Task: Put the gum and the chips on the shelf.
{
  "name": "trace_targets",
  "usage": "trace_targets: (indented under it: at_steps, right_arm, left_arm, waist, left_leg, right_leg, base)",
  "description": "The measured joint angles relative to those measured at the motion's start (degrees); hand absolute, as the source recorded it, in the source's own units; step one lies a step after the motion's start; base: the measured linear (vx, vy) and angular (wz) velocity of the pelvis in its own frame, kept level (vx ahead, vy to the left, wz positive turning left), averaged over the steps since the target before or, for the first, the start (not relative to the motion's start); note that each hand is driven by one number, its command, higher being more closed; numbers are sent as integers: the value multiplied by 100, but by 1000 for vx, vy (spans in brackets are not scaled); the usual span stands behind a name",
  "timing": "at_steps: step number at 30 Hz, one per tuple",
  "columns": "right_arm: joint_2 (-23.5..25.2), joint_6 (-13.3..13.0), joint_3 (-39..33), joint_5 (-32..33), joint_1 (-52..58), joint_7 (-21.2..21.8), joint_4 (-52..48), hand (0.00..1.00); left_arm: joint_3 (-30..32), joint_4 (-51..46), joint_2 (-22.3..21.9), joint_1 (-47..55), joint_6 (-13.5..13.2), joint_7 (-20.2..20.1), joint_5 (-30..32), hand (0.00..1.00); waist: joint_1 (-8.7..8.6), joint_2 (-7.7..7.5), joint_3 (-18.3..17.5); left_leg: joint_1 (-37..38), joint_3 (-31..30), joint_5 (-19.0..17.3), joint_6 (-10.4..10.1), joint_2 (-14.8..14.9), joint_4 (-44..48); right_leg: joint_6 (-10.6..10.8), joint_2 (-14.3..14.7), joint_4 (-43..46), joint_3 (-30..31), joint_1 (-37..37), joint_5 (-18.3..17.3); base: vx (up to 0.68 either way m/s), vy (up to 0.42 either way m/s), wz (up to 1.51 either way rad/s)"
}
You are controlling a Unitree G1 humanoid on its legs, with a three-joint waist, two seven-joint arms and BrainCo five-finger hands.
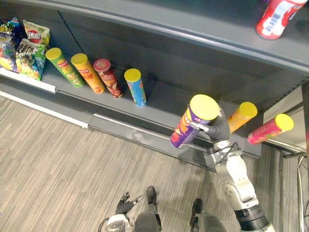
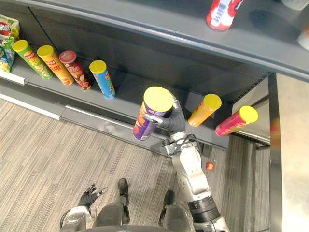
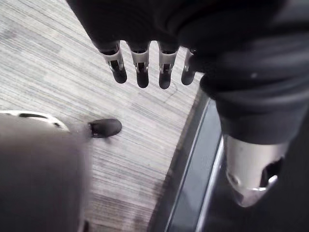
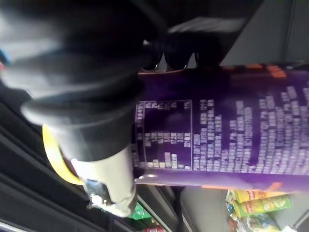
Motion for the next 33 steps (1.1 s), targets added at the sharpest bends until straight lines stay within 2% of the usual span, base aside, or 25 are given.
trace_targets:
  at_steps: [5, 9, 14, 18, 22, 24, 26, 29, 33]
  right_arm:
    - [118, 8, 165, -445, -723, -261, 562, 100]
    - [127, 15, 40, -687, -1228, -586, 816, 100]
    - [120, 25, -742, -1016, -2209, -1127, 1581, 100]
    - [-20, 28, -1447, -1184, -3097, -1587, 2142, 100]
    - [-174, 29, -1865, -1485, -3831, -1982, 2453, 100]
    - [-386, 29, -2116, -1638, -4218, -2257, 2703, 100]
    - [-552, 37, -2205, -1787, -4427, -2430, 2889, 100]
    - [-762, 48, -2277, -1797, -4586, -2596, 3026, 100]
    - [-788, 100, -2328, -1796, -4585, -2682, 3088, 100]
  left_arm:
    - [-466, -804, -16, -223, -105, 30, -55, 0]
    - [-614, -1245, -25, -357, -184, 135, -276, 0]
    - [-769, -1826, -32, -429, -250, 185, -497, 0]
    - [-841, -2039, 39, -435, -316, 217, -539, 0]
    - [-860, -2058, 141, -452, -327, 228, -554, 0]
    - [-871, -2054, 124, -455, -327, 235, -755, 0]
    - [-862, -2045, 139, -455, -328, 253, -761, 0]
    - [-863, -2044, 138, -459, -329, 258, -762, 0]
    - [-863, -2036, 136, -462, -329, 262, -762, 0]
  waist:
    - [80, 240, 299]
    - [150, 332, 591]
    - [219, 483, 856]
    - [353, 626, 1038]
    - [408, 720, 1090]
    - [536, 813, 1138]
    - [592, 895, 1176]
    - [650, 959, 1205]
    - [646, 1007, 1226]
  left_leg:
    - [-247, -8, 73, -34, -16, 3]
    - [-403, -4, 150, 18, -51, 35]
    - [-610, -119, 246, 96, -215, 37]
    - [-717, -213, 283, 124, -319, 37]
    - [-981, -314, 365, 147, -355, 37]
    - [-1068, -321, 420, 166, -365, 38]
    - [-1111, -328, 430, 178, -373, 38]
    - [-1275, -328, 467, 192, -375, 38]
    - [-1359, -309, 477, 195, -379, 38]
  right_leg:
    - [10, -64, 249, -16, -334, 5]
    - [15, -135, 451, -17, -577, -9]
    - [75, -364, 908, -90, -902, -195]
    - [86, -513, 1193, -162, -1074, -333]
    - [90, -572, 1339, -252, -1337, -371]
    - [90, -585, 1356, -259, -1422, -371]
    - [89, -597, 1386, -264, -1475, -371]
    - [88, -602, 1432, -257, -1661, -372]
    - [87, -609, 1447, -237, -1768, -371]
  base:
    - [-69, 30, 4]
    - [-10, 10, 2]
    - [19, 16, 16]
    - [39, 0, 16]
    - [35, -15, 17]
    - [44, -30, 3]
    - [17, -10, 1]
    - [0, 0, 0]
    - [13, -10, -2]
